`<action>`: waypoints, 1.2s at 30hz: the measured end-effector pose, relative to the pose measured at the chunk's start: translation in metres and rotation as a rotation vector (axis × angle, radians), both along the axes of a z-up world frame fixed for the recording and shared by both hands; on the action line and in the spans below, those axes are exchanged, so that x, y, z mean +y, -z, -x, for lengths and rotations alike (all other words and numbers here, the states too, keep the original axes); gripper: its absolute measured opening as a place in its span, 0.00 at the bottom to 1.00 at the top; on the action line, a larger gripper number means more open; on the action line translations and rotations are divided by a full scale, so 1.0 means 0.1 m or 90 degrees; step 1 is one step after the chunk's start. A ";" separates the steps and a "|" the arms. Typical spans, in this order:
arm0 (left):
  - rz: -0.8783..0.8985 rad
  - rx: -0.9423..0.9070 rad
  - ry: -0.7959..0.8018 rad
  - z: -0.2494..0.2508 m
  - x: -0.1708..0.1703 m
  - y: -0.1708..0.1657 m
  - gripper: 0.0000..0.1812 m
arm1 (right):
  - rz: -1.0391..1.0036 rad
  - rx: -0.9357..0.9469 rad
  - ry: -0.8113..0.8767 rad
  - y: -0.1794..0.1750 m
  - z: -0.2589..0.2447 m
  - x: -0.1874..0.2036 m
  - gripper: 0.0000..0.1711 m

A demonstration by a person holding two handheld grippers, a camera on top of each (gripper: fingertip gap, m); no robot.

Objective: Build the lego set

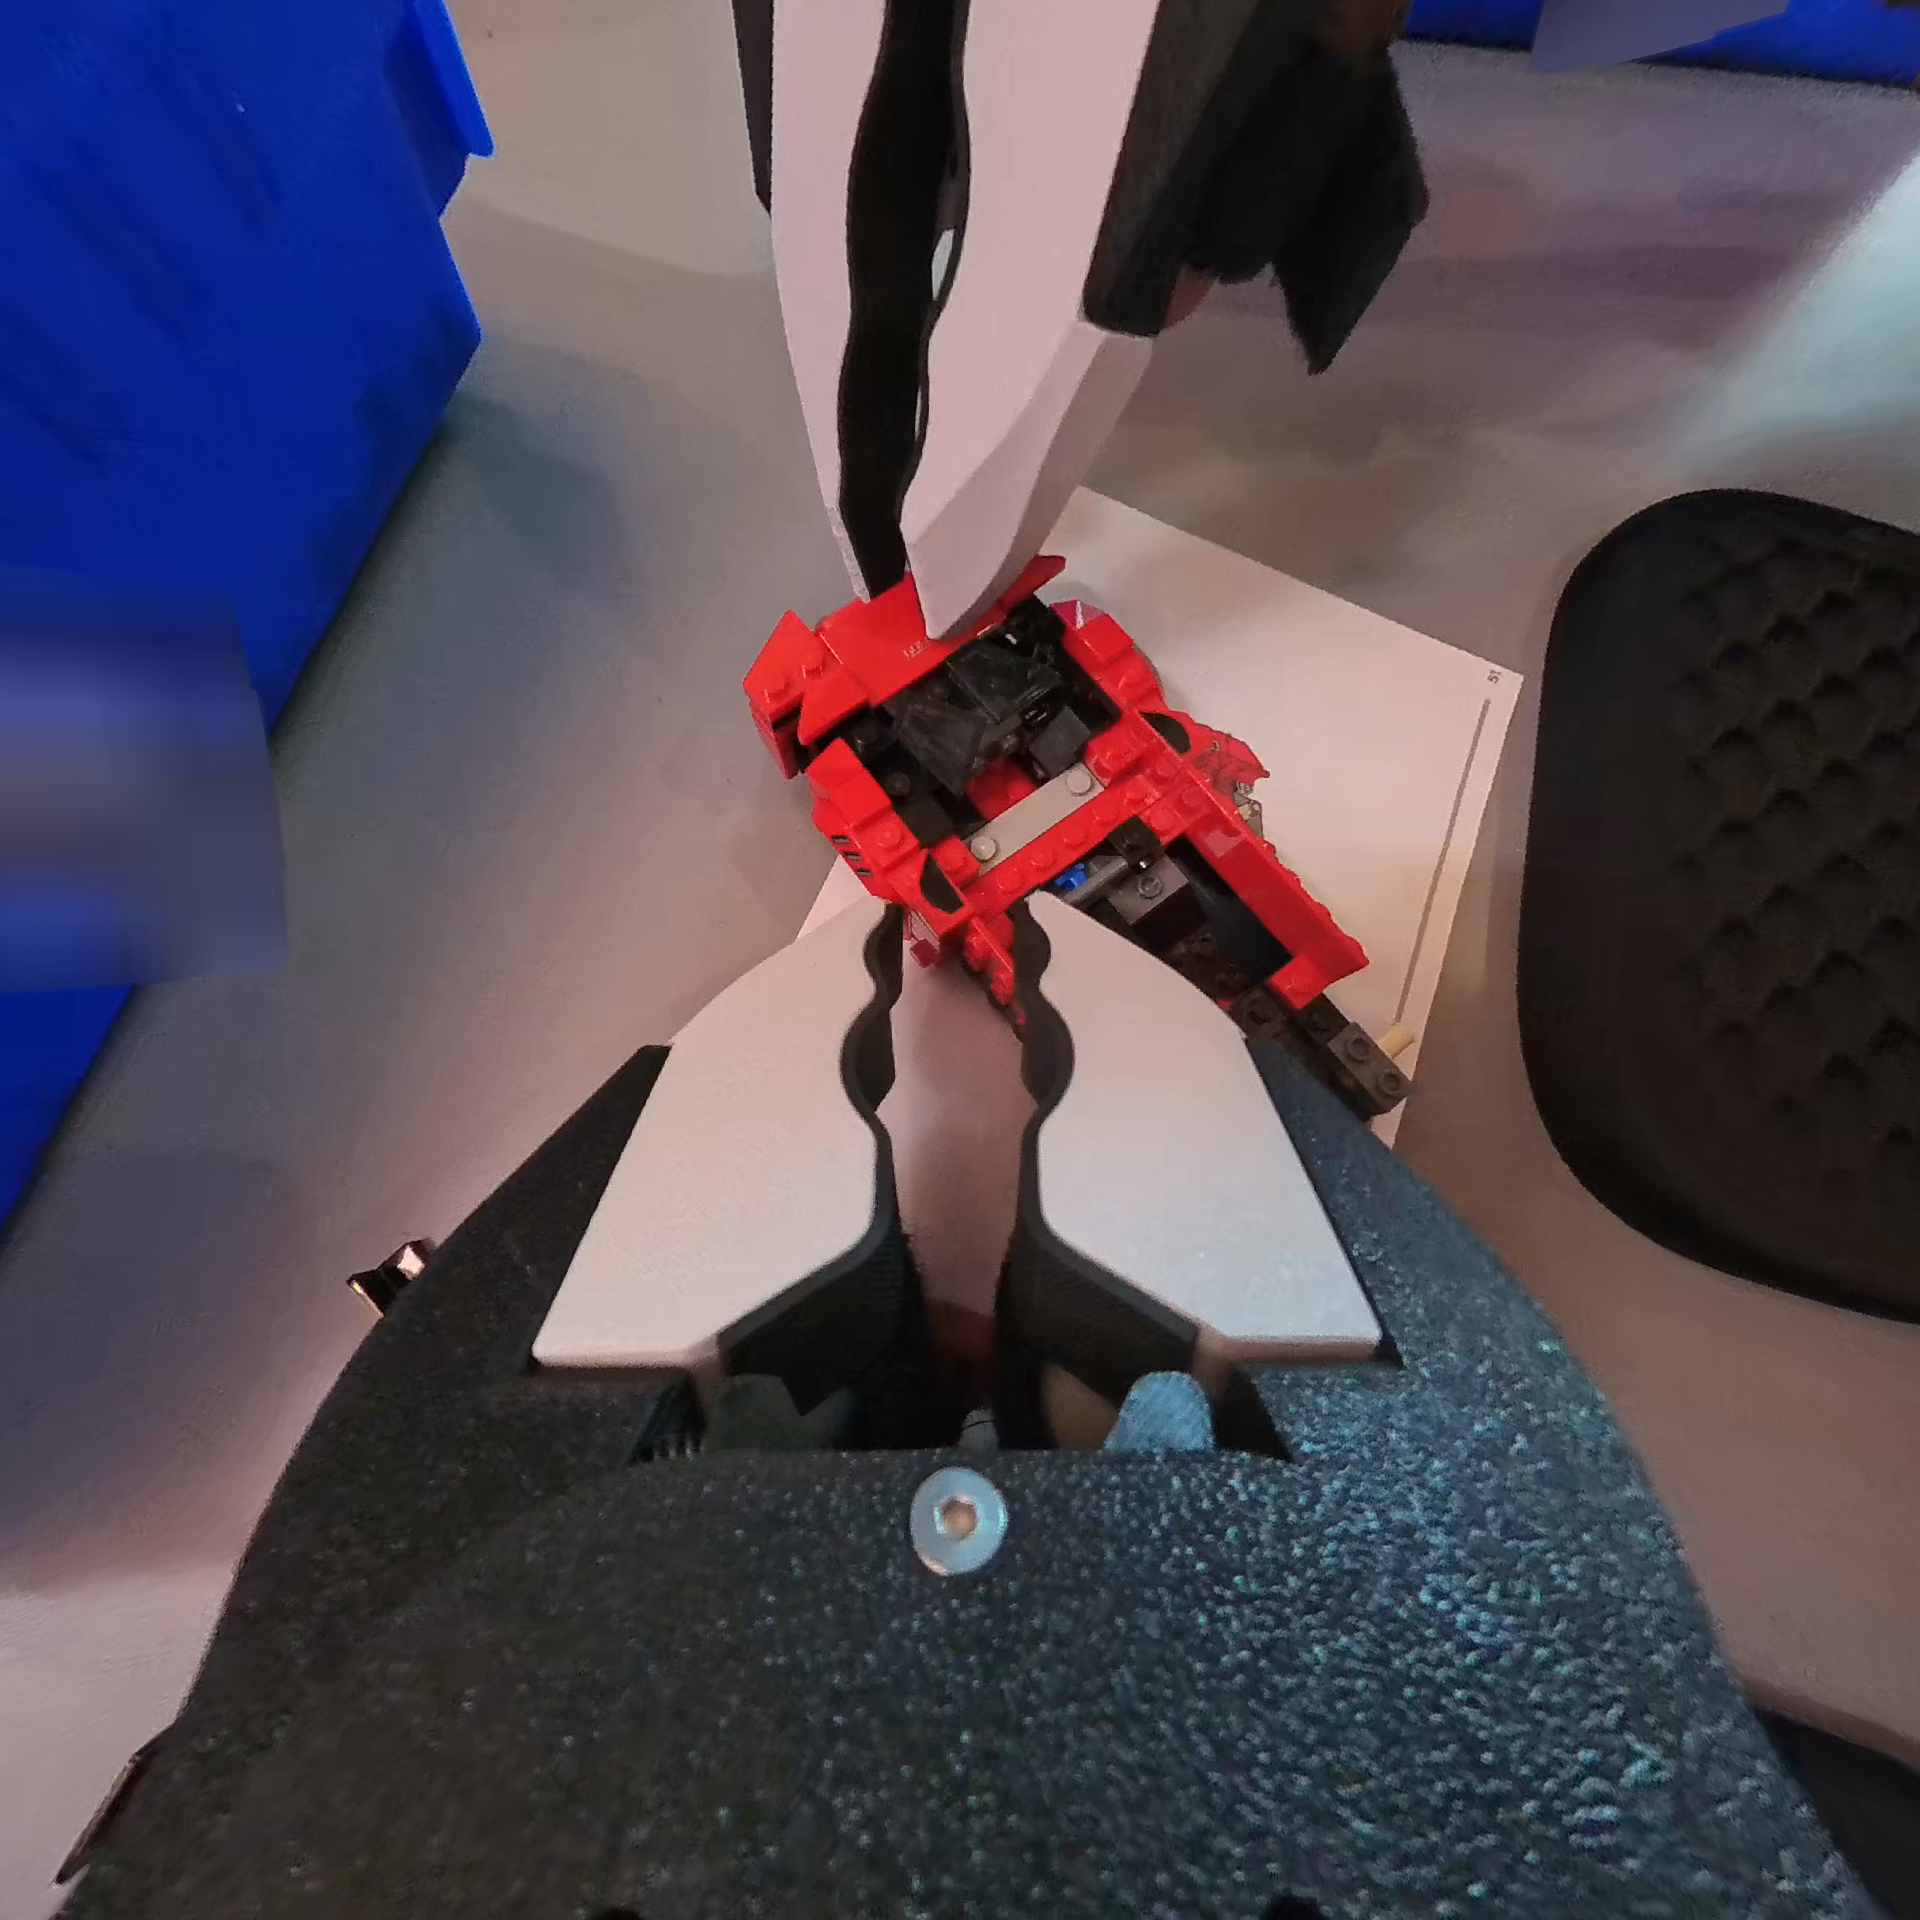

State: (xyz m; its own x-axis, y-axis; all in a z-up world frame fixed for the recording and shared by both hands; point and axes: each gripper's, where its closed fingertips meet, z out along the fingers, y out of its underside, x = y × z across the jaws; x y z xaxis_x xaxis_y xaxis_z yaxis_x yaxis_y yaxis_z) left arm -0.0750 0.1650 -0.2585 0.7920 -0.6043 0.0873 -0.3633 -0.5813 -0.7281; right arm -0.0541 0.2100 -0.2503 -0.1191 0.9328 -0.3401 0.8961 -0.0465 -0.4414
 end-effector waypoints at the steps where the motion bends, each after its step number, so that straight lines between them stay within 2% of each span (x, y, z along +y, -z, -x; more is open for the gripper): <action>1: -0.002 0.000 -0.003 0.00 0.00 0.00 0.11 | -0.004 -0.001 0.002 0.00 0.00 0.00 0.06; 20: -0.038 0.001 -0.037 0.01 0.03 -0.01 0.09 | -0.153 -0.031 0.013 0.01 0.00 -0.02 0.07; 36: -0.043 0.032 -0.025 0.01 0.03 -0.01 0.09 | -0.163 -0.047 0.010 0.01 0.00 -0.02 0.07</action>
State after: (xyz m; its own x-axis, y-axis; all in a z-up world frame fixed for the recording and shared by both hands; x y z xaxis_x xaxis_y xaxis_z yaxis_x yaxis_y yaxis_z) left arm -0.0757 0.1676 -0.2578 0.8171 -0.5765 0.0070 -0.3786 -0.5458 -0.7475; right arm -0.0540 0.2080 -0.2509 -0.0880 0.9910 -0.1005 0.9263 0.0443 -0.3742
